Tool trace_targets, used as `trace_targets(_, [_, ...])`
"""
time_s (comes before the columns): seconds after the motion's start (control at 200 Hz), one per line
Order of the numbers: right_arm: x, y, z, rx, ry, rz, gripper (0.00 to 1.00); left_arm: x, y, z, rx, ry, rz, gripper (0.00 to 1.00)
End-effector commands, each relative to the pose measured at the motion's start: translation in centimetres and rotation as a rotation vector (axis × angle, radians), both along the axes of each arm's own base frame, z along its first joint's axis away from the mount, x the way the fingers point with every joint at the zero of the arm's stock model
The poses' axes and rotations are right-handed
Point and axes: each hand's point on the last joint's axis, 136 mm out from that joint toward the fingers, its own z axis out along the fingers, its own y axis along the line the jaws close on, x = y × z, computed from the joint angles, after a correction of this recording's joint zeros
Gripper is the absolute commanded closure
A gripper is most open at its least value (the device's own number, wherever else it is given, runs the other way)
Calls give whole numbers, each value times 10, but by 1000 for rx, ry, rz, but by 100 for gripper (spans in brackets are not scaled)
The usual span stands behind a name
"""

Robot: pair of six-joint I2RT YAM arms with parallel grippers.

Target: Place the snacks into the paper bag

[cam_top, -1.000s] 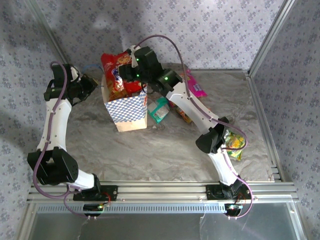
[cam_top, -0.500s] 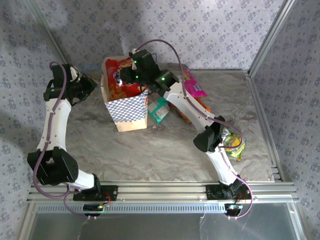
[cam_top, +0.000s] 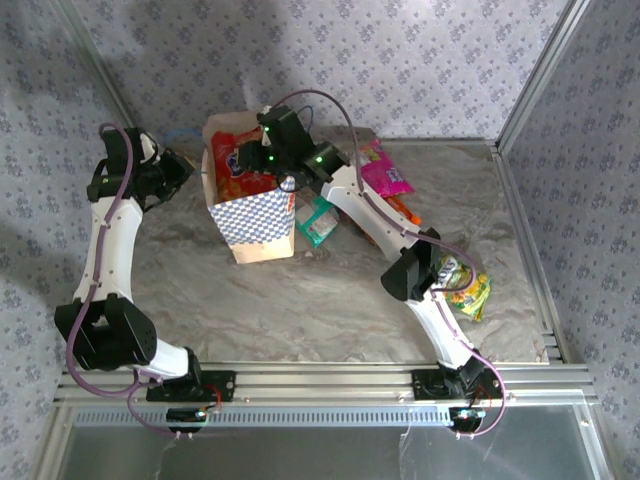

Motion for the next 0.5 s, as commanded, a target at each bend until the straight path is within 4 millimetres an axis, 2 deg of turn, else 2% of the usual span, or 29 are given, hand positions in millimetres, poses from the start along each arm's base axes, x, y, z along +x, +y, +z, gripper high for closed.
trace_targets(0.0, [-7, 10, 74, 193, -110, 40, 100, -1, -1, 9, -24, -31, -7, 90])
trace_targets(0.205, [-7, 14, 58, 174, -66, 45, 100, -1, -2, 9, -29, -31, -11, 90])
trace_targets(0.385, [-3, 5, 46, 137, -36, 2, 100, 0, -3, 8, -33, -30, -12, 90])
trace_targets(0.495, [0, -3, 26, 81, 13, -37, 100, 0, -2, 8, -33, -31, -10, 90])
